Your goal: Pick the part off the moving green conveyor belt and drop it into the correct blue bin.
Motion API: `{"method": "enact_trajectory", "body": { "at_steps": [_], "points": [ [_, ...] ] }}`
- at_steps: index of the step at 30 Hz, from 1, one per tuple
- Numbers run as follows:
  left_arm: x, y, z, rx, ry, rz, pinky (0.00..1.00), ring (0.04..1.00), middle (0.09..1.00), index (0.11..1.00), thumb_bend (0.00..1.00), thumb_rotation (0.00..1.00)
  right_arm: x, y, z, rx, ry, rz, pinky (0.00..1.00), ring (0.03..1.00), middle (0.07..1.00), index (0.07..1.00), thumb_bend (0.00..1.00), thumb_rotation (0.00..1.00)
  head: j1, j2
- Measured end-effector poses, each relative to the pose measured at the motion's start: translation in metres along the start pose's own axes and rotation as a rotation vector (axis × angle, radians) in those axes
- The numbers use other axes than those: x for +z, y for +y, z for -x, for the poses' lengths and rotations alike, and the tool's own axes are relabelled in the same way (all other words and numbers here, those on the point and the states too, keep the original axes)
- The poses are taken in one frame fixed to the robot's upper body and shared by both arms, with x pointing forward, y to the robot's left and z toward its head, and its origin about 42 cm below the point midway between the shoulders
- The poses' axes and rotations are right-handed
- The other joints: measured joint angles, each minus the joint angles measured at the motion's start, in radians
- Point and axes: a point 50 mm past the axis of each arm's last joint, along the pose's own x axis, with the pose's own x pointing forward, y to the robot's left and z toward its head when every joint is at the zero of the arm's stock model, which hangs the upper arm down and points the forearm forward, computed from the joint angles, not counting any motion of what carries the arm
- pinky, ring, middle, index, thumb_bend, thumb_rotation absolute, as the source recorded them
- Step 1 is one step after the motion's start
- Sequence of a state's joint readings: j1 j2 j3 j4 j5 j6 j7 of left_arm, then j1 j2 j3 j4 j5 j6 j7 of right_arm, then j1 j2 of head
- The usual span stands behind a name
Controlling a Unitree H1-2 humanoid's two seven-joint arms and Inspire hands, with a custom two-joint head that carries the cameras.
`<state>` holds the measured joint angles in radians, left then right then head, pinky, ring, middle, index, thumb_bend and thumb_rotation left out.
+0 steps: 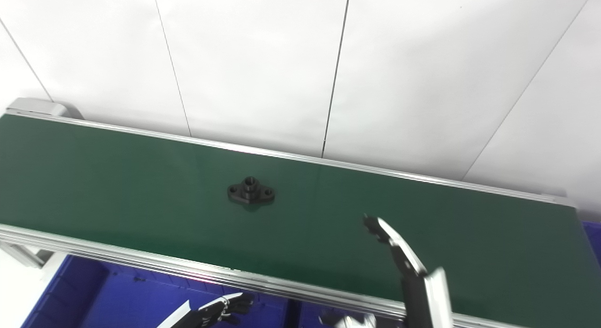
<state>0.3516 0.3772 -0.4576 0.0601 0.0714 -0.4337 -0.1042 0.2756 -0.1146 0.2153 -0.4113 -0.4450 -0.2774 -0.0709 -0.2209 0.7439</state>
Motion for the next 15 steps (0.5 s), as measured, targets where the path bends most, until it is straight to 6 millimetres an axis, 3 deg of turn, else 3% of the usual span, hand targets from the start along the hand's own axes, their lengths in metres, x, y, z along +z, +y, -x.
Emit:
{"method": "enact_trajectory", "body": {
  "at_steps": [7, 15],
  "points": [
    [0.004, 0.008, -0.004, -0.017, -0.017, -0.017, 0.85, 0.890, 0.914, 0.900, 1.00, 0.37, 0.003, 0.001, -0.049, 0.034, -0.013, 0.022, 0.71, 0.771, 0.800, 0.822, 0.91, 0.39, -0.031, 0.041],
    [0.009, 0.013, -0.001, -0.057, -0.032, -0.035, 0.86, 0.901, 0.918, 0.912, 1.00, 0.43, -0.003, 0.002, -0.081, 0.098, 0.050, 0.085, 0.70, 0.759, 0.791, 0.818, 0.89, 0.34, -0.032, 0.064]
  ]
}}
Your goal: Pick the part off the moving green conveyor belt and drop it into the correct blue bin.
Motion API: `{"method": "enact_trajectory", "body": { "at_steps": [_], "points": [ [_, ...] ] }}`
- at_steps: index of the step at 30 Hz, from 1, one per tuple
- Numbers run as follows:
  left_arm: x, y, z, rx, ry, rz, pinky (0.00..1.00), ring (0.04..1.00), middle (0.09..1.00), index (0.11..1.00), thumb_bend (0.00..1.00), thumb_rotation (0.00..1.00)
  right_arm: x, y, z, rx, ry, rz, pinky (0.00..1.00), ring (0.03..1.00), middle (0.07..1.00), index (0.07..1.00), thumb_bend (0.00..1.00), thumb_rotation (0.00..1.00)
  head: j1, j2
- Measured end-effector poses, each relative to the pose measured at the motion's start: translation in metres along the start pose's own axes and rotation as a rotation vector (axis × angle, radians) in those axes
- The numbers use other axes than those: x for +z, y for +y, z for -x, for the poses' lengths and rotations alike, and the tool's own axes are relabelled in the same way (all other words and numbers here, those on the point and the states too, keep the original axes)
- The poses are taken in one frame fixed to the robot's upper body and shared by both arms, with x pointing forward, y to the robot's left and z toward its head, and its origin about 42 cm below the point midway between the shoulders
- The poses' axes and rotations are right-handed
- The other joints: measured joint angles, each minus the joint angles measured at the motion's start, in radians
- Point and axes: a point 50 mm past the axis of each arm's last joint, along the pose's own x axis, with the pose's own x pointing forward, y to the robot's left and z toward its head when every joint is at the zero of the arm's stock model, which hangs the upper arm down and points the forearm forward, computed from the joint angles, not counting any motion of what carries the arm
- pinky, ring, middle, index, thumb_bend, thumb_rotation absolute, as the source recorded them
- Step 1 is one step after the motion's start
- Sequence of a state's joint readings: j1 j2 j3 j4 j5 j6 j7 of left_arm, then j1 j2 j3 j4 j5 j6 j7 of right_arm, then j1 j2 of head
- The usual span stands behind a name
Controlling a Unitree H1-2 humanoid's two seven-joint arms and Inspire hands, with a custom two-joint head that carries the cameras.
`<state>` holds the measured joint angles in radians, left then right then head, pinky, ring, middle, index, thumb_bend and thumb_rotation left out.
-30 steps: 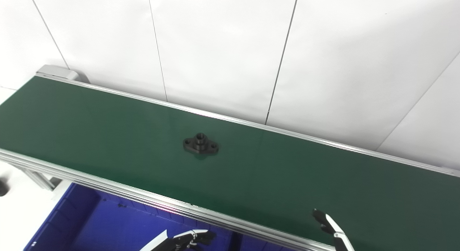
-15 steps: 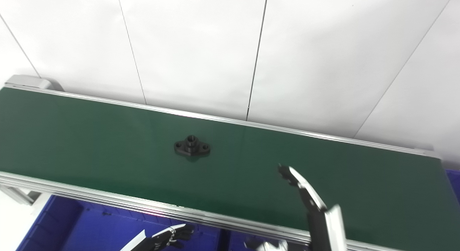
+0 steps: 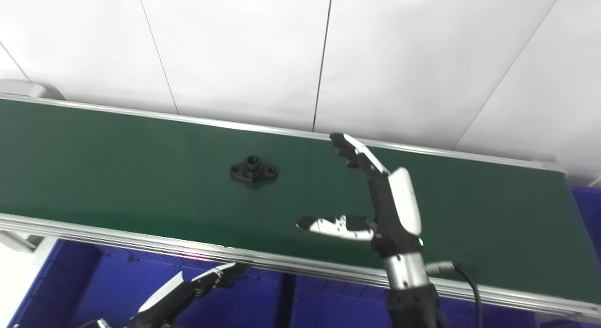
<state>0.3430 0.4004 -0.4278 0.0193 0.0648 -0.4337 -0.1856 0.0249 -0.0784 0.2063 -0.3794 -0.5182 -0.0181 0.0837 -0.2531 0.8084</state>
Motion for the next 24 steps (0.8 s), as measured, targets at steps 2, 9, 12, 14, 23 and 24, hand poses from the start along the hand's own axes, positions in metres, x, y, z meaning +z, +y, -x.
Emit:
{"method": "enact_trajectory", "body": {
  "at_steps": [2, 9, 12, 14, 23, 24],
  "points": [
    [0.001, 0.001, 0.000, -0.004, -0.003, -0.005, 0.85, 0.892, 0.913, 0.909, 1.00, 0.44, -0.006, 0.002, -0.009, 0.012, 0.027, 0.043, 0.69, 0.752, 0.785, 0.814, 0.89, 0.34, 0.002, 0.002],
    [0.002, -0.002, 0.002, -0.030, -0.003, -0.003, 0.84, 0.887, 0.910, 0.902, 1.00, 0.41, -0.019, 0.009, -0.032, 0.070, 0.063, 0.090, 0.68, 0.746, 0.789, 0.822, 0.90, 0.33, 0.003, 0.003],
    [0.005, -0.002, 0.002, -0.042, -0.013, -0.008, 0.83, 0.878, 0.905, 0.902, 1.00, 0.40, -0.022, 0.010, -0.042, 0.097, 0.090, 0.111, 0.69, 0.759, 0.796, 0.831, 0.90, 0.35, 0.009, 0.003],
    [0.007, -0.002, 0.001, -0.052, -0.022, -0.011, 0.82, 0.876, 0.905, 0.904, 1.00, 0.40, -0.025, 0.012, -0.048, 0.130, 0.100, 0.125, 0.69, 0.763, 0.799, 0.831, 0.91, 0.36, 0.011, 0.005],
    [0.008, -0.006, 0.008, -0.103, -0.017, 0.010, 0.81, 0.875, 0.907, 0.900, 1.00, 0.37, -0.042, 0.025, -0.069, 0.207, 0.133, 0.184, 0.70, 0.774, 0.810, 0.833, 0.92, 0.35, 0.008, -0.006],
    [0.008, -0.006, 0.008, -0.107, -0.018, 0.012, 0.81, 0.875, 0.907, 0.900, 1.00, 0.37, -0.045, 0.027, -0.070, 0.220, 0.139, 0.189, 0.70, 0.774, 0.810, 0.832, 0.91, 0.34, 0.008, -0.006]
  ]
}}
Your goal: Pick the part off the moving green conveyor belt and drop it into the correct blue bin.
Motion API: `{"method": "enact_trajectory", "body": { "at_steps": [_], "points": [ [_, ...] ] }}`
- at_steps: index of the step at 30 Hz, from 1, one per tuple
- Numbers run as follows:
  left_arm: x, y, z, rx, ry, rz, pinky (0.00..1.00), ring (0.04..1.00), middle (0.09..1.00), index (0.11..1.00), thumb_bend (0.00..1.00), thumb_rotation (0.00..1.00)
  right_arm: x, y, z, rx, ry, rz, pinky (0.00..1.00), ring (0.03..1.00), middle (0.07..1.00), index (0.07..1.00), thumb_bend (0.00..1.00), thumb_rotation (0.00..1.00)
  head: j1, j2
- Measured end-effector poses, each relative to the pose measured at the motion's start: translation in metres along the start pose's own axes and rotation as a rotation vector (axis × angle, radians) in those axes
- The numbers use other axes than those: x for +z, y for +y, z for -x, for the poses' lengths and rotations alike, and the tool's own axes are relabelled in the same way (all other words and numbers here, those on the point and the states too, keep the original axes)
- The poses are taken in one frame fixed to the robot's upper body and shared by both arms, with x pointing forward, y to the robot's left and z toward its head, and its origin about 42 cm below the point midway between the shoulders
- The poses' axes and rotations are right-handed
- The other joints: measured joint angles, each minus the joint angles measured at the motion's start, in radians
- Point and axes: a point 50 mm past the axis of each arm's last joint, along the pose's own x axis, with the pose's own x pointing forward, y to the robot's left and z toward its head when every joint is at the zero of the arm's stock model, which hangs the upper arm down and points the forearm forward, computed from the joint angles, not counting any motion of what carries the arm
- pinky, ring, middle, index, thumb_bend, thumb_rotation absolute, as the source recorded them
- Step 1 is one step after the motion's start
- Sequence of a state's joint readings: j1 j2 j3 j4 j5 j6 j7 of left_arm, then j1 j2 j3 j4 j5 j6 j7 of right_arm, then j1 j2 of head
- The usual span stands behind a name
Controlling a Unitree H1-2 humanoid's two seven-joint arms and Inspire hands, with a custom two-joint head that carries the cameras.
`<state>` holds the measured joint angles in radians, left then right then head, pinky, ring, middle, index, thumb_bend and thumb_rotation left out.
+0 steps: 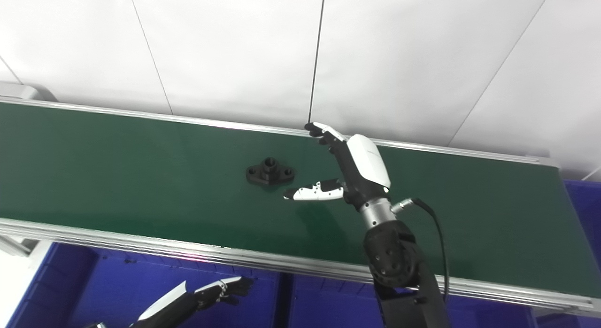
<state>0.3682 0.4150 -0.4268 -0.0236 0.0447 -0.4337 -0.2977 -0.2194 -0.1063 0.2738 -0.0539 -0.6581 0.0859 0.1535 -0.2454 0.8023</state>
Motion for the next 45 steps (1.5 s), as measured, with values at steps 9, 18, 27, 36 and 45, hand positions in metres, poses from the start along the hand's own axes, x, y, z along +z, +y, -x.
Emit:
{"method": "enact_trajectory", "body": {
  "at_steps": [9, 18, 27, 36, 45],
  "points": [
    [0.000, 0.003, -0.001, 0.007, 0.000, -0.007, 0.81, 0.866, 0.897, 0.908, 1.00, 0.38, -0.006, 0.005, -0.023, 0.077, 0.008, 0.063, 0.71, 0.774, 0.808, 0.853, 0.92, 0.31, 0.009, 0.002],
    [-0.002, 0.001, -0.002, 0.012, 0.005, -0.004, 0.81, 0.862, 0.895, 0.910, 1.00, 0.41, -0.014, 0.016, -0.039, 0.161, 0.061, 0.132, 0.74, 0.799, 0.824, 0.870, 0.94, 0.39, 0.015, 0.003],
    [-0.003, 0.001, -0.003, 0.014, 0.007, -0.002, 0.82, 0.875, 0.905, 0.917, 1.00, 0.39, -0.027, 0.025, -0.053, 0.225, 0.096, 0.190, 0.81, 0.828, 0.835, 0.870, 0.95, 0.39, 0.023, 0.008],
    [-0.001, 0.000, -0.005, 0.025, -0.001, 0.004, 0.84, 0.883, 0.908, 0.907, 1.00, 0.38, -0.039, 0.034, -0.053, 0.290, 0.115, 0.251, 0.85, 0.835, 0.839, 0.875, 0.92, 0.42, 0.020, 0.021],
    [0.001, -0.001, -0.005, 0.035, -0.009, 0.005, 0.85, 0.895, 0.918, 0.910, 1.00, 0.39, -0.050, 0.025, -0.045, 0.300, 0.114, 0.318, 0.58, 0.675, 0.740, 0.835, 0.89, 0.32, 0.014, 0.041]
  ]
}}
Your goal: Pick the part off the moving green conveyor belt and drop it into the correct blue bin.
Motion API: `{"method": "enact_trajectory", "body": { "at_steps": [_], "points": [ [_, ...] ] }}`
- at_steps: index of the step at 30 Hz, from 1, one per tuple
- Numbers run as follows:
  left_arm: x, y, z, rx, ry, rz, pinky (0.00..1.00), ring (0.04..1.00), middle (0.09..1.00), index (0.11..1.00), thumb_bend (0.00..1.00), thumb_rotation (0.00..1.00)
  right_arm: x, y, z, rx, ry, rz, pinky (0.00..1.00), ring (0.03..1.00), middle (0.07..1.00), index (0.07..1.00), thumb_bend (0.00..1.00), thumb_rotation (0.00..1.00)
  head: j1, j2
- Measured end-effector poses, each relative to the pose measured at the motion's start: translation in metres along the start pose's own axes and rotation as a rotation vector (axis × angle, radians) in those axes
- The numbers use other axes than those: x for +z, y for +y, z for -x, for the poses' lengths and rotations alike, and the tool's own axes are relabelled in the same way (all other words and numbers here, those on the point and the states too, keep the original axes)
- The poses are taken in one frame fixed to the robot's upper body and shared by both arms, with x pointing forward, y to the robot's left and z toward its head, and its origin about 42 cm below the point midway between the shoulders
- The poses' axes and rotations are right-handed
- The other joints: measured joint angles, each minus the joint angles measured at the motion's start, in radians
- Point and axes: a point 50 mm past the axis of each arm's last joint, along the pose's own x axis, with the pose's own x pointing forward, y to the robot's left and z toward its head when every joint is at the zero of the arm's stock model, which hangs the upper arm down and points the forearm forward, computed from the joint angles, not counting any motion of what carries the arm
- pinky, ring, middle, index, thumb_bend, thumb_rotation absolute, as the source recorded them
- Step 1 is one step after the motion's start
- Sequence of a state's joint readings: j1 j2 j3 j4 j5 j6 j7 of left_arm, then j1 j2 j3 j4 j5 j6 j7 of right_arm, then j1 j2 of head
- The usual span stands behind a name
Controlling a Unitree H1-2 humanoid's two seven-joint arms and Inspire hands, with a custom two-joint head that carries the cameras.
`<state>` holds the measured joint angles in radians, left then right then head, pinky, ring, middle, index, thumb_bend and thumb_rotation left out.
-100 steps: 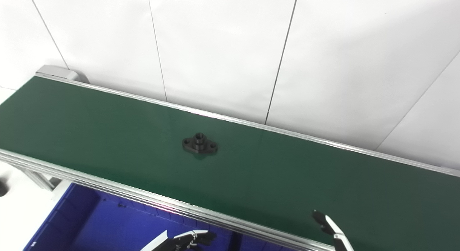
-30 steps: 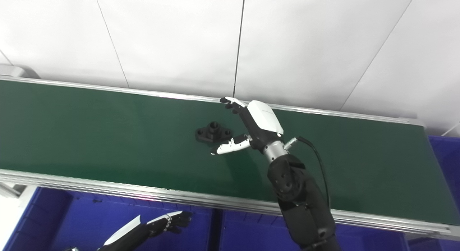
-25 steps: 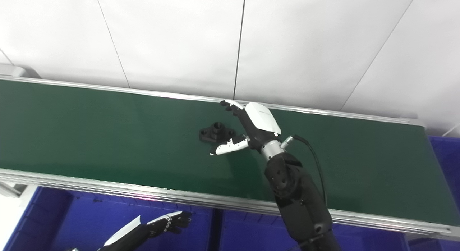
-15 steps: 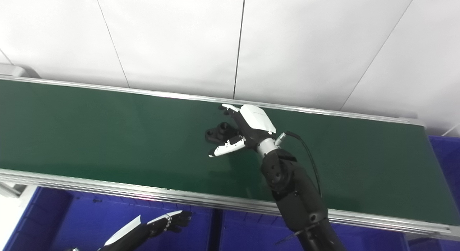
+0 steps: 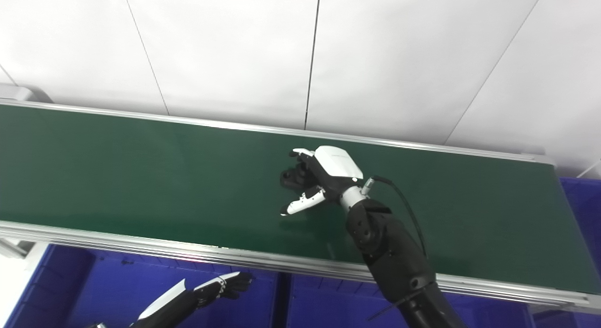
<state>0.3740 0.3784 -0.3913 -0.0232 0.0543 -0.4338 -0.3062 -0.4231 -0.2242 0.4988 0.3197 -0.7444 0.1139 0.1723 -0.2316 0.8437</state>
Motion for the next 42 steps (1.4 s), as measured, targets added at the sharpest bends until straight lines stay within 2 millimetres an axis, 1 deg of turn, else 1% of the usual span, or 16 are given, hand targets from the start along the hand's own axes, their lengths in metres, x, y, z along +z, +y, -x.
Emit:
{"method": "enact_trajectory", "body": {
  "at_steps": [2, 3, 4, 7, 8, 9, 11, 12, 14, 24, 26, 27, 30, 37, 38, 42],
  "points": [
    [0.000, 0.000, 0.001, 0.003, -0.001, -0.001, 0.85, 0.897, 0.920, 0.911, 1.00, 0.40, -0.002, -0.003, 0.003, 0.004, -0.001, 0.024, 0.49, 0.577, 0.670, 0.830, 0.87, 0.29, 0.000, 0.003],
    [0.001, 0.000, 0.001, 0.004, -0.002, -0.002, 0.85, 0.896, 0.920, 0.909, 1.00, 0.41, -0.003, -0.005, 0.005, 0.005, -0.002, 0.033, 0.37, 0.437, 0.551, 0.823, 0.84, 0.19, -0.005, 0.008],
    [0.002, 0.001, 0.001, 0.006, -0.004, -0.003, 0.84, 0.897, 0.921, 0.908, 1.00, 0.41, -0.002, -0.007, 0.007, 0.006, -0.005, 0.040, 0.29, 0.353, 0.506, 0.820, 0.68, 0.08, -0.005, 0.008],
    [0.004, 0.002, 0.000, 0.012, -0.012, -0.006, 0.84, 0.894, 0.918, 0.906, 1.00, 0.41, -0.005, -0.012, 0.013, 0.018, -0.007, 0.056, 0.18, 0.236, 0.473, 0.795, 0.57, 0.01, -0.009, 0.011],
    [0.004, 0.002, -0.001, 0.014, -0.014, -0.006, 0.85, 0.896, 0.919, 0.907, 1.00, 0.41, -0.006, -0.012, 0.015, 0.027, -0.007, 0.060, 0.22, 0.329, 0.492, 0.768, 0.55, 0.00, -0.009, 0.014],
    [0.004, 0.002, -0.001, 0.015, -0.015, -0.005, 0.85, 0.897, 0.919, 0.907, 1.00, 0.41, -0.008, -0.012, 0.017, 0.039, -0.006, 0.065, 0.22, 0.348, 0.496, 0.765, 0.54, 0.00, -0.009, 0.014],
    [0.004, 0.002, -0.001, 0.015, -0.016, -0.004, 0.85, 0.897, 0.919, 0.910, 1.00, 0.41, -0.012, -0.011, 0.022, 0.055, -0.001, 0.073, 0.38, 0.414, 0.532, 0.713, 0.51, 0.00, -0.008, 0.014],
    [0.004, 0.002, -0.001, 0.015, -0.016, -0.004, 0.85, 0.896, 0.919, 0.910, 1.00, 0.41, -0.014, -0.012, 0.023, 0.055, 0.002, 0.077, 0.40, 0.441, 0.611, 0.704, 0.49, 0.00, -0.008, 0.014],
    [0.004, 0.002, -0.001, 0.015, -0.016, -0.005, 0.85, 0.895, 0.918, 0.912, 1.00, 0.40, -0.016, -0.012, 0.025, 0.054, 0.004, 0.083, 0.42, 0.464, 0.669, 0.673, 0.48, 0.00, -0.009, 0.018],
    [0.005, 0.004, -0.002, 0.020, -0.019, -0.012, 0.84, 0.888, 0.910, 0.909, 1.00, 0.42, -0.023, -0.015, 0.033, 0.060, 0.013, 0.127, 0.42, 0.465, 0.626, 0.593, 0.48, 0.00, -0.012, 0.021],
    [0.005, 0.004, -0.003, 0.020, -0.020, -0.012, 0.84, 0.881, 0.905, 0.904, 1.00, 0.41, -0.024, -0.013, 0.034, 0.036, 0.015, 0.133, 0.36, 0.496, 0.610, 0.581, 0.47, 0.00, -0.014, 0.021],
    [0.005, 0.004, -0.003, 0.021, -0.020, -0.012, 0.83, 0.880, 0.904, 0.901, 1.00, 0.41, -0.024, -0.011, 0.035, 0.018, 0.014, 0.136, 0.32, 0.466, 0.581, 0.571, 0.48, 0.00, -0.015, 0.020],
    [0.005, 0.004, -0.003, 0.021, -0.022, -0.013, 0.83, 0.876, 0.902, 0.900, 1.00, 0.42, -0.025, -0.005, 0.037, -0.033, 0.014, 0.135, 0.30, 0.450, 0.561, 0.544, 0.49, 0.00, -0.015, 0.018],
    [0.005, 0.007, -0.003, 0.030, -0.021, -0.011, 0.82, 0.869, 0.896, 0.899, 1.00, 0.43, -0.017, 0.013, 0.043, -0.156, 0.011, 0.130, 0.30, 0.453, 0.573, 0.512, 0.49, 0.00, -0.031, 0.005],
    [0.005, 0.007, -0.003, 0.032, -0.020, -0.010, 0.82, 0.868, 0.897, 0.901, 1.00, 0.42, -0.017, 0.015, 0.044, -0.174, 0.010, 0.125, 0.32, 0.470, 0.551, 0.493, 0.49, 0.00, -0.040, 0.006],
    [0.005, 0.008, -0.002, 0.037, -0.019, -0.008, 0.81, 0.872, 0.904, 0.907, 1.00, 0.41, -0.011, 0.027, 0.056, -0.232, 0.013, 0.072, 0.31, 0.424, 0.538, 0.500, 0.49, 0.00, -0.049, 0.008]
  ]
}}
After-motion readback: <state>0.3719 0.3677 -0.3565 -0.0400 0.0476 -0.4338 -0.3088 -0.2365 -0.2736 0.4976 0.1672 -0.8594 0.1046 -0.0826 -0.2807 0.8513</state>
